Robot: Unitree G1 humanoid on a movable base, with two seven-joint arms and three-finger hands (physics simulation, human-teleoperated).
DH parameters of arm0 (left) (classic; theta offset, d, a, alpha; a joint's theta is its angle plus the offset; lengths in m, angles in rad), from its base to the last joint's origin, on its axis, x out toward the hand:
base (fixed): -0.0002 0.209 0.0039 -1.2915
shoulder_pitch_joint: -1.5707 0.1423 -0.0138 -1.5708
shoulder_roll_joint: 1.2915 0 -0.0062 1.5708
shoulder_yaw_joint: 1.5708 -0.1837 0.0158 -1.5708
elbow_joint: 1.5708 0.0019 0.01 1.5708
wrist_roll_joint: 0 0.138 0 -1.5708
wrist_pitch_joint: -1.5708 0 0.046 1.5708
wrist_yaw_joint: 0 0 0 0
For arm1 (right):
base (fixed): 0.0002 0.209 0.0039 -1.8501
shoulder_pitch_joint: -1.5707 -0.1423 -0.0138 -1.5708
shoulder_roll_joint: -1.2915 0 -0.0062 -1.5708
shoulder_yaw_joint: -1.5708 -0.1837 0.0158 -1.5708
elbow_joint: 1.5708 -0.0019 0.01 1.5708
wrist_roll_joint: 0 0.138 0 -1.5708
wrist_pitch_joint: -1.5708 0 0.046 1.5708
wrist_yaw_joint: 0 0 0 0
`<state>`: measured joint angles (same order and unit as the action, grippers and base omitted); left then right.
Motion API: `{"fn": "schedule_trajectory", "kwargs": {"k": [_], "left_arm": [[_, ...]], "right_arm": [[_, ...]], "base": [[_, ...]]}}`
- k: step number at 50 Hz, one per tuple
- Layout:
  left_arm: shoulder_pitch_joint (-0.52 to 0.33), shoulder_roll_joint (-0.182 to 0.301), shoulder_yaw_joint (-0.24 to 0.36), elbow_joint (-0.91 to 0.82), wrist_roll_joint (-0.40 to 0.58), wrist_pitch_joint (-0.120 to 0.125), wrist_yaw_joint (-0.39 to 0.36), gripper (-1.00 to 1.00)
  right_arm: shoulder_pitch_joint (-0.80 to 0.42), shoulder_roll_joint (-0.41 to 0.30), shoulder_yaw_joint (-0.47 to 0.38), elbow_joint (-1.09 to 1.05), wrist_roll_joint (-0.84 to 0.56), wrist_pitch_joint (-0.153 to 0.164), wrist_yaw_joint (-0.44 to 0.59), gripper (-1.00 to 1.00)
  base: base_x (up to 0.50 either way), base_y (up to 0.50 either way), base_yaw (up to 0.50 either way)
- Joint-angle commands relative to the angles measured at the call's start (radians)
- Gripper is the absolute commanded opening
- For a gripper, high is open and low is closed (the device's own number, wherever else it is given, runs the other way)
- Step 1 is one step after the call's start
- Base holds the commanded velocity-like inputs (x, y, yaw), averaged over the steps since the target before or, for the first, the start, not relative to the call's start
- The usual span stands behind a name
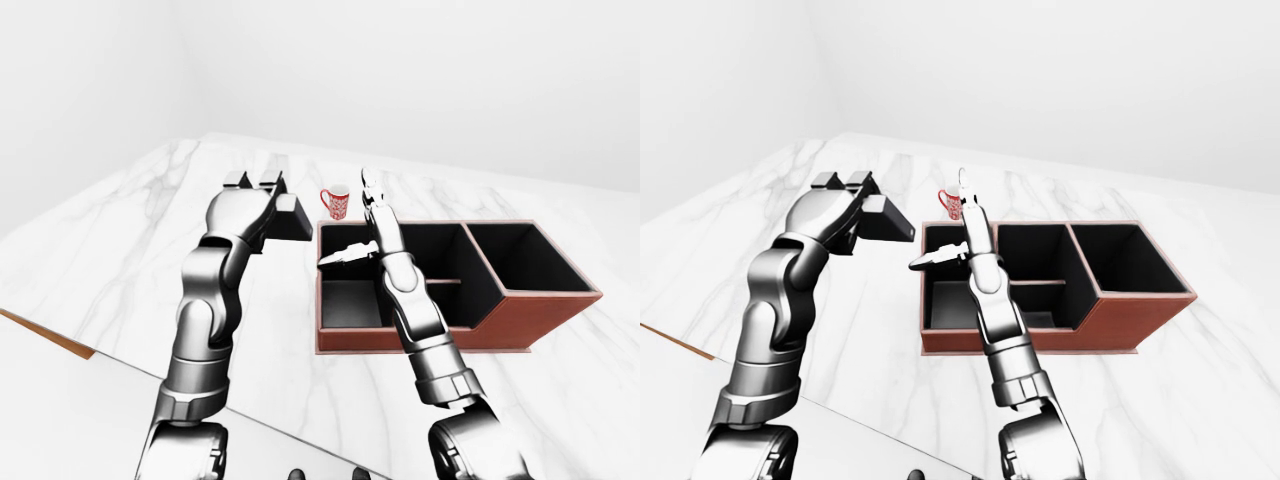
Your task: Pick up the book and place it in the right compartment of the caddy.
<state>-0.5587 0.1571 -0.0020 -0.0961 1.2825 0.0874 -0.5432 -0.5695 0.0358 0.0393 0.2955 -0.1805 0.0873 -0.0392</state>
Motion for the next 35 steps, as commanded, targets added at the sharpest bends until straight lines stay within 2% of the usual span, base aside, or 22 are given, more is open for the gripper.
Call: {"fn": "schedule_trajectory", "kwargs": {"k": [1, 16, 17, 22, 26, 34, 35], "left_arm": [[-0.011, -0.014, 0.0, -0.023, 0.055, 0.0, 0.004, -1.0], [0.01, -0.022, -0.005, -0.055, 0.066, 0.0, -0.012, -1.0], [0.011, -0.023, -0.005, -0.061, 0.067, 0.0, -0.016, -1.0], [0.015, -0.026, -0.004, -0.066, 0.067, 0.0, -0.017, -1.0], [0.029, -0.035, -0.01, -0.086, 0.07, 0.0, -0.026, -1.0], [0.039, -0.037, -0.011, -0.092, 0.074, 0.0, -0.028, -1.0], [0.04, -0.038, -0.011, -0.095, 0.075, 0.0, -0.03, -1.0]], "right_arm": [[-0.018, 0.032, 0.023, 0.007, -0.023, 0.0, -0.006, 1.0], [-0.047, 0.061, 0.038, 0.026, -0.045, 0.0, -0.004, 1.0], [-0.038, 0.064, 0.042, 0.086, -0.047, 0.0, -0.019, 1.0], [-0.057, 0.074, 0.043, 0.032, -0.05, 0.0, -0.009, 1.0], [-0.048, 0.083, 0.051, 0.102, -0.054, 0.0, -0.027, 1.0], [-0.076, 0.099, 0.054, 0.069, -0.052, 0.0, -0.023, 1.0], [-0.065, 0.1, 0.057, 0.121, -0.052, 0.0, -0.035, 1.0]], "base": [[0.0, 0.0, 0.0], [0.0, 0.0, 0.0], [0.0, 0.0, 0.0], [0.0, 0.0, 0.0], [0.0, 0.0, 0.0], [0.0, 0.0, 0.0], [0.0, 0.0, 0.0]]}}
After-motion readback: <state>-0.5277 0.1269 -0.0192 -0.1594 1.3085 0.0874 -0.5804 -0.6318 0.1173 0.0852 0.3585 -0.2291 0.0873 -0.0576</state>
